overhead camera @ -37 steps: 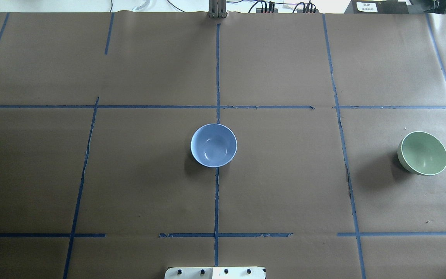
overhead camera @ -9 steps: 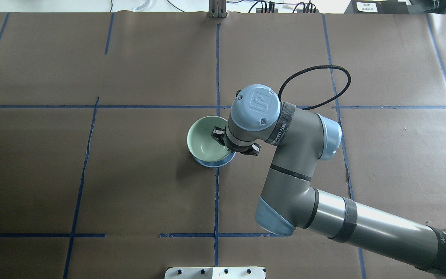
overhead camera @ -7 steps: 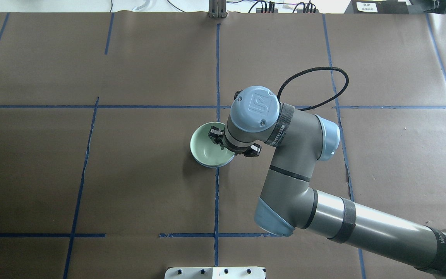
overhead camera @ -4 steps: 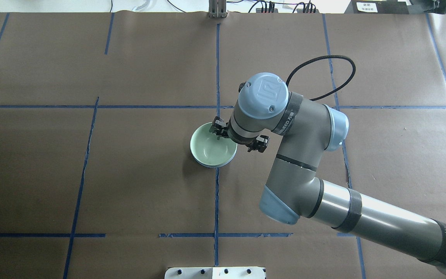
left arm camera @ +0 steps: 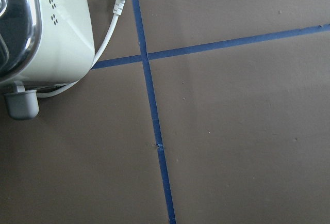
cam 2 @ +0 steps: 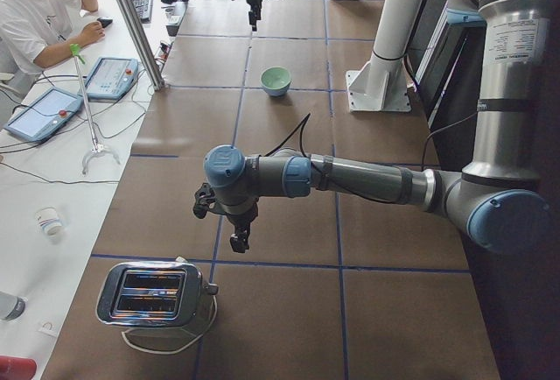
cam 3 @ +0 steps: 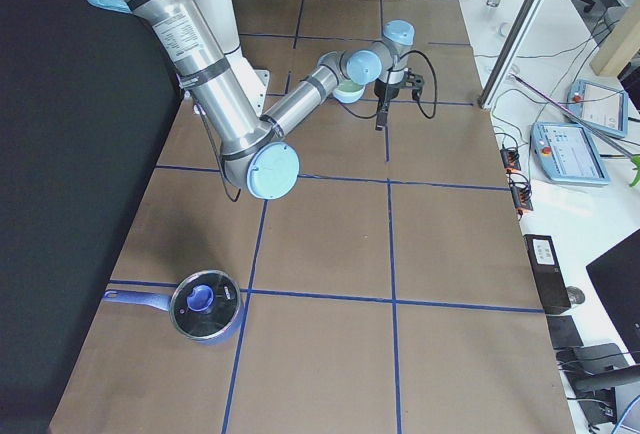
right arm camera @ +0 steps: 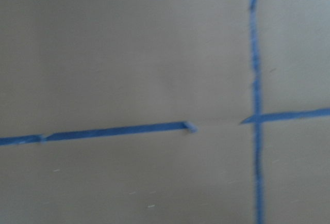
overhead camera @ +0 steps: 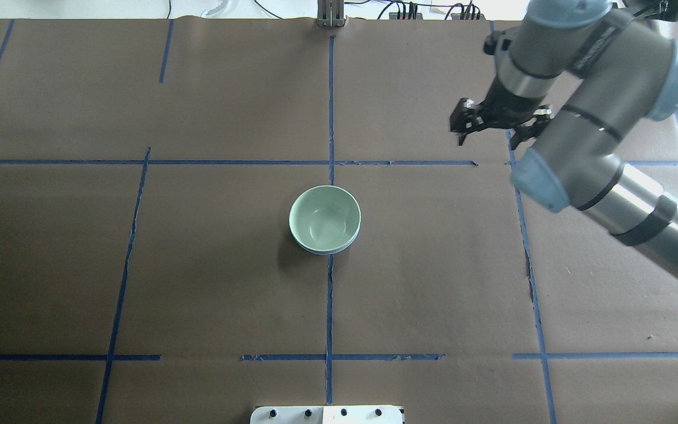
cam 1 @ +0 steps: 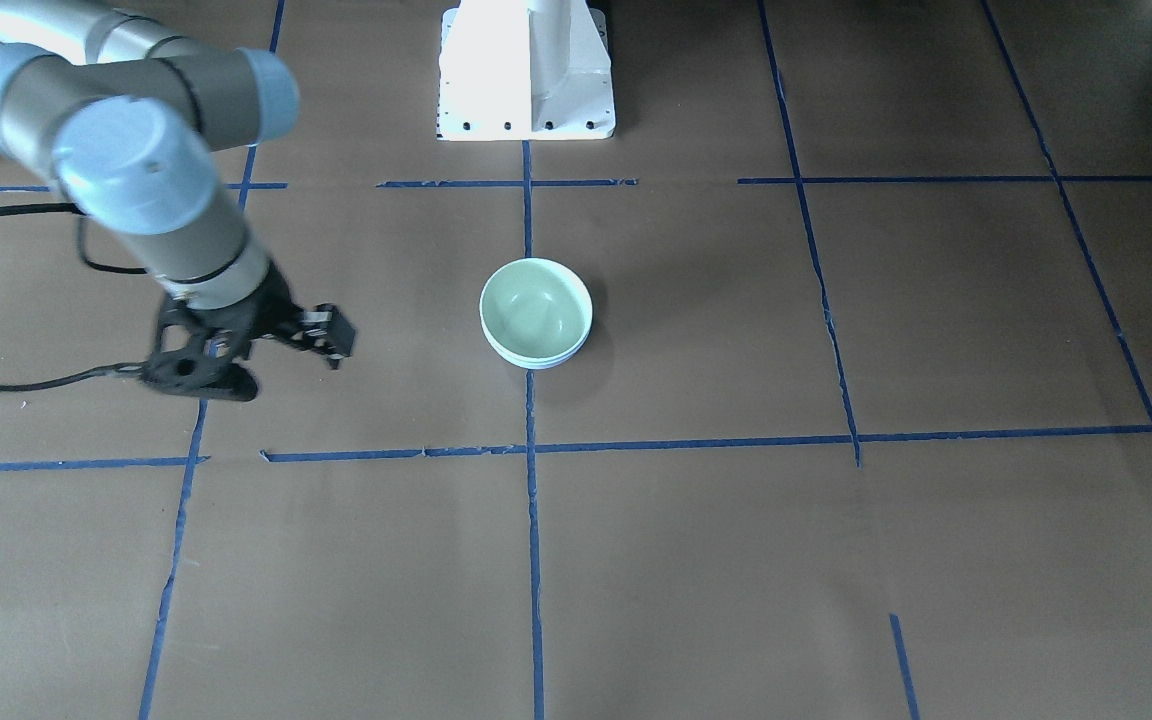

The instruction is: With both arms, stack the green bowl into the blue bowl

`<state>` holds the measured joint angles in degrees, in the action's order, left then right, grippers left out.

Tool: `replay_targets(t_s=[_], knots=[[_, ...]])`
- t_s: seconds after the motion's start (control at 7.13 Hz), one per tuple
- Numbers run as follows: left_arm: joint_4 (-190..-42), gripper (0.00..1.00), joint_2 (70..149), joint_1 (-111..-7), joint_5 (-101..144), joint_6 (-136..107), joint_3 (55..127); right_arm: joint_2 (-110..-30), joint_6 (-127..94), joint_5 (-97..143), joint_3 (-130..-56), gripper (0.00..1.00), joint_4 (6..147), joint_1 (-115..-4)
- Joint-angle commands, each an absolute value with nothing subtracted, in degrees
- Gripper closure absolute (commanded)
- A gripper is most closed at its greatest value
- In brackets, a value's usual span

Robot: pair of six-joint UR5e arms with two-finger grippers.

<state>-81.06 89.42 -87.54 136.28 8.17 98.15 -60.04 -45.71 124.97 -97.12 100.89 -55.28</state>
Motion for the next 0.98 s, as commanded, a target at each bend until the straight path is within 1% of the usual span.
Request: replay_targets(t_s=[0.0, 0.28, 0.42, 0.56, 0.7, 0.84], knots=[[-82.52, 0.00, 88.60, -87.54, 133.17, 8.17, 98.17, -67.82, -15.33, 126.91, -97.29, 0.00, 107.90, -69.20], [-86.12, 0.00, 87.11, -87.54, 133.50, 7.83, 97.91, -78.08, 6.93, 130.76, -97.29, 0.00, 108.72, -79.76], [-85.87, 0.00, 86.40, -87.71, 133.24, 7.82, 98.35, -83.09, 14.43, 130.43, -97.47, 0.00, 108.55, -84.07], [-86.22, 0.00, 84.66, -87.71, 132.98, 8.08, 98.52, -86.62, 16.59, 130.43, -97.47, 0.00, 106.63, -86.20], [-86.22, 0.00, 84.55, -87.71, 132.89, 8.09, 99.31, -90.58, 15.92, 130.60, -97.82, 0.00, 101.22, -86.22], [-86.05, 0.00, 83.77, -87.71, 132.80, 8.09, 100.88, -91.66, 13.30, 131.13, -97.91, 0.00, 97.94, -86.22]])
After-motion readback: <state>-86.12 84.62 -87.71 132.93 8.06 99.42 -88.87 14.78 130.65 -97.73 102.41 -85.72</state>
